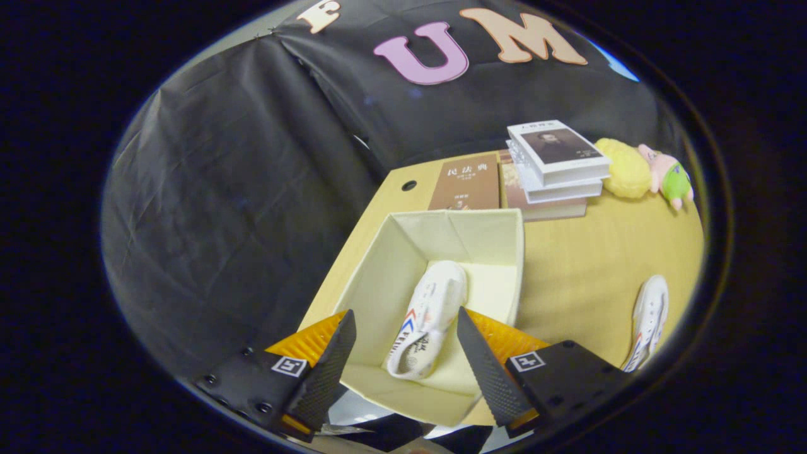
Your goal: Open the storage box then place both shoes into the box .Put the left shoe in first, then the right shoe, with the right side of both shoes facing outward in a uniform manner.
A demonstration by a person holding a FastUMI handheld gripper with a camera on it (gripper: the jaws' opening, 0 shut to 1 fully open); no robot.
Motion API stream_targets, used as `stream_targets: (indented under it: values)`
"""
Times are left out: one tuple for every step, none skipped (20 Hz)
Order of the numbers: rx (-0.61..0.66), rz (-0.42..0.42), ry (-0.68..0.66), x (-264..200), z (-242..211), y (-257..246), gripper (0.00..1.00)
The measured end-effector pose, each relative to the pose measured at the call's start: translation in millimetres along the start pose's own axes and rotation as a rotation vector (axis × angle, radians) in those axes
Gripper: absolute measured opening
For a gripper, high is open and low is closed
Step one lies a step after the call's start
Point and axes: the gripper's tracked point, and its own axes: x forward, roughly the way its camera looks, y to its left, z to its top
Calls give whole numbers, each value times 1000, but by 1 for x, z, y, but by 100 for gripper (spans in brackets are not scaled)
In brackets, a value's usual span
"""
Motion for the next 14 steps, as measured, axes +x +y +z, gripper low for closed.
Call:
stream_targets:
  values:
    - [-19,-4,-20,-10,4,-9,100]
    - [-41,-16,-41,-20,7,-21,100]
    - [-63,-35,-64,-28,11,-34,100]
    - [-81,-55,-78,-36,12,-47,100]
    - [-90,-77,-87,-44,11,-61,100]
    - [-96,-103,-94,-51,10,-77,100]
    - [-97,-130,-99,-58,11,-93,100]
    - [-100,-153,-107,-65,10,-109,100]
    - [-103,-179,-111,-71,9,-125,100]
    - [-109,-204,-113,-79,6,-141,100]
    - [-119,-235,-114,-87,3,-161,100]
    - [-128,-256,-113,-91,2,-174,100]
    - [-137,-283,-113,-96,0,-190,100]
    - [-144,-306,-111,-101,-3,-205,100]
